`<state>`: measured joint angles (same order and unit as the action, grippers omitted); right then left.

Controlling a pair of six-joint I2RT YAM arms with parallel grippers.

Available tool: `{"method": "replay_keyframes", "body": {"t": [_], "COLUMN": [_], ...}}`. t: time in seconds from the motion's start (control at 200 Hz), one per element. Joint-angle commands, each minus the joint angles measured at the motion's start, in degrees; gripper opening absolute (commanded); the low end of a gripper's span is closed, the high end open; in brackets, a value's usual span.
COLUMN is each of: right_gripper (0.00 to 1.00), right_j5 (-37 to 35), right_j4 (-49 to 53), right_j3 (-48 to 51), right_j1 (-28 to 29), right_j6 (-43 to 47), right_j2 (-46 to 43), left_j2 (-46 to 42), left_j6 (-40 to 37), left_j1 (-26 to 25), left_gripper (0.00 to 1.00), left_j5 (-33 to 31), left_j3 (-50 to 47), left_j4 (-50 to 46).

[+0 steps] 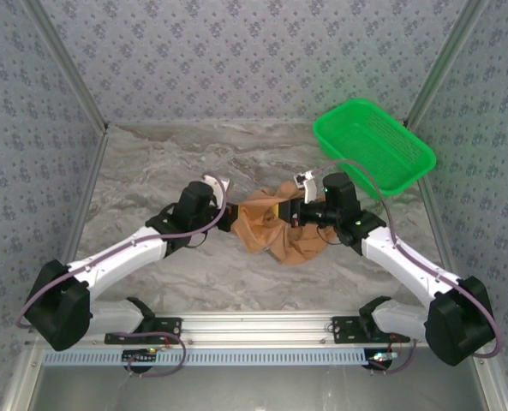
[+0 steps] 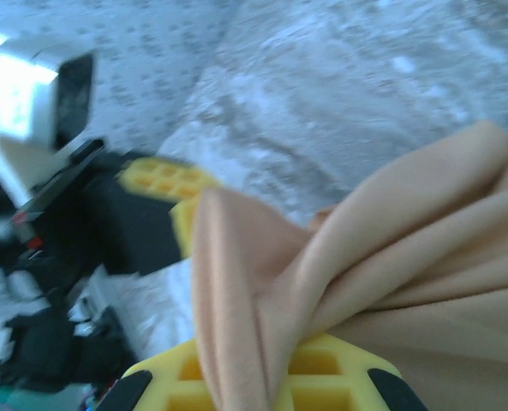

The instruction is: Fold the inside-out t-shirt

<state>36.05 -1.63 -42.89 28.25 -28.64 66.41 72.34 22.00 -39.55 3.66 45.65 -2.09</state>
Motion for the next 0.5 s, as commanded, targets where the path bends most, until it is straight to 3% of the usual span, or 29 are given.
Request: {"method": "replay_keyframes", "body": {"t": [0.0,0.135,0.28,0.495], "right_gripper": [0.0,0.0,0.0,0.0], "right_j5": [11.62,13.41,11.11,10.87], "right_j4": [-7.2,-7.56,-3.76,-4.8], "right_j3": [0.31,-0.72,-1.66,-1.64], "right_j1": [-0.22,-0.08,-0.52,-0.72], "right_j6": [-3.71,-3.53,-2.29,-2.3], "right_j2": [-1.09,-0.49,-0.51,0.34], "left_j2": [2.93,5.25,-2.61,-11.25], "left_j6": [-0.81,-2.49,-4.19,-8.77], "left_j1": [0.62,0.63,0.21,-1.59], "left_gripper": [0.01,0.23,0.44,0.55], "left_j5": [-7.8,-7.67,-3.36,12.85], "left_j3": [5.44,10.04,6.09,0.35], "left_j4": [-3.94,-10.02,-9.38,-5.08]}}
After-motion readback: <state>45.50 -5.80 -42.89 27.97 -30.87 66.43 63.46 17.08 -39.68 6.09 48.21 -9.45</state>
